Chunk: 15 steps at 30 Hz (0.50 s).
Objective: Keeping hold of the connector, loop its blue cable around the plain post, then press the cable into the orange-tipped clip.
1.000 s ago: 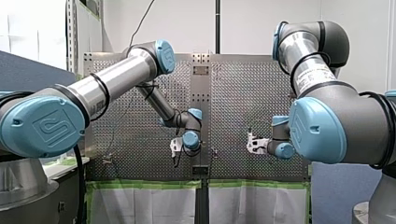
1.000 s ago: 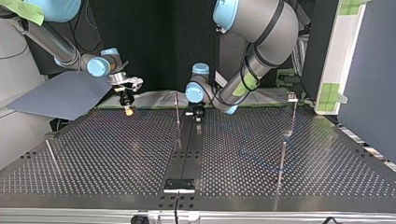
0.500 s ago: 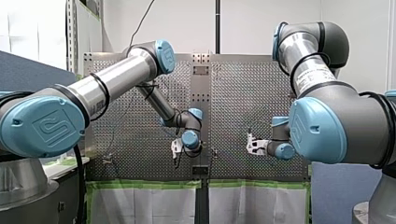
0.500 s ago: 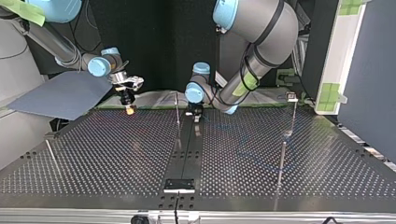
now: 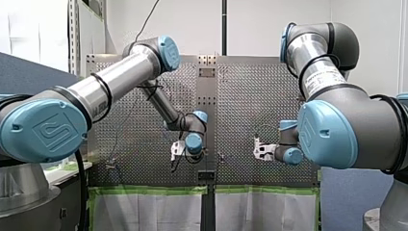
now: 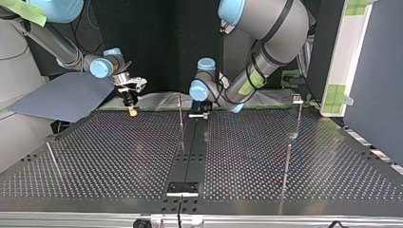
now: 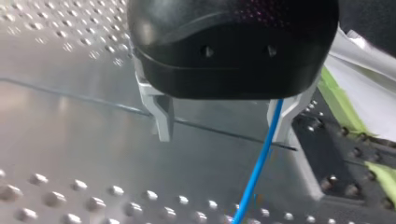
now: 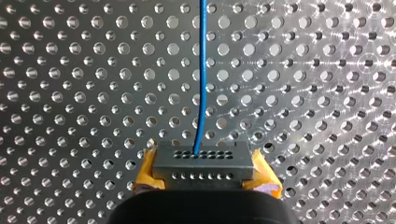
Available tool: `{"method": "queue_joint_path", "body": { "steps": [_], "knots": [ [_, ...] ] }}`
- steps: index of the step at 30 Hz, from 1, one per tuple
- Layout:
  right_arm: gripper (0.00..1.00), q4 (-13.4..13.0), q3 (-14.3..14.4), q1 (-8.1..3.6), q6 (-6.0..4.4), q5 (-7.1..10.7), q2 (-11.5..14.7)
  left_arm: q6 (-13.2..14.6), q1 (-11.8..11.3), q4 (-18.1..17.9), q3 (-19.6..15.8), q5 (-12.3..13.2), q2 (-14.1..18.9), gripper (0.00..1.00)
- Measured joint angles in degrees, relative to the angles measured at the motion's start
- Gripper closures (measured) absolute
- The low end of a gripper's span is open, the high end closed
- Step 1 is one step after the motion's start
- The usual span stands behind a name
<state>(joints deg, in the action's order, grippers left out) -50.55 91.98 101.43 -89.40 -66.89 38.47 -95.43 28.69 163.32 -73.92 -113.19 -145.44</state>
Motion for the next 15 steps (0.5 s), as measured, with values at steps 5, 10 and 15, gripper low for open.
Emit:
{"method": "queue_joint_path", "body": {
  "steps": [5,10,15],
  "knots": [
    [1.00,0.25,-0.01,0.03,0.03,0.00,0.00,2.76,0.47,-2.32,-2.74,1.81,2.53,0.00],
    [1.00,0.69,0.00,0.10,0.07,0.00,-0.02,5.58,1.20,-2.03,-5.57,2.55,3.32,0.00],
    [1.00,0.79,0.01,0.12,0.02,0.06,-0.03,8.71,1.45,-2.17,-7.46,0.46,3.38,0.00]
  ]
}}
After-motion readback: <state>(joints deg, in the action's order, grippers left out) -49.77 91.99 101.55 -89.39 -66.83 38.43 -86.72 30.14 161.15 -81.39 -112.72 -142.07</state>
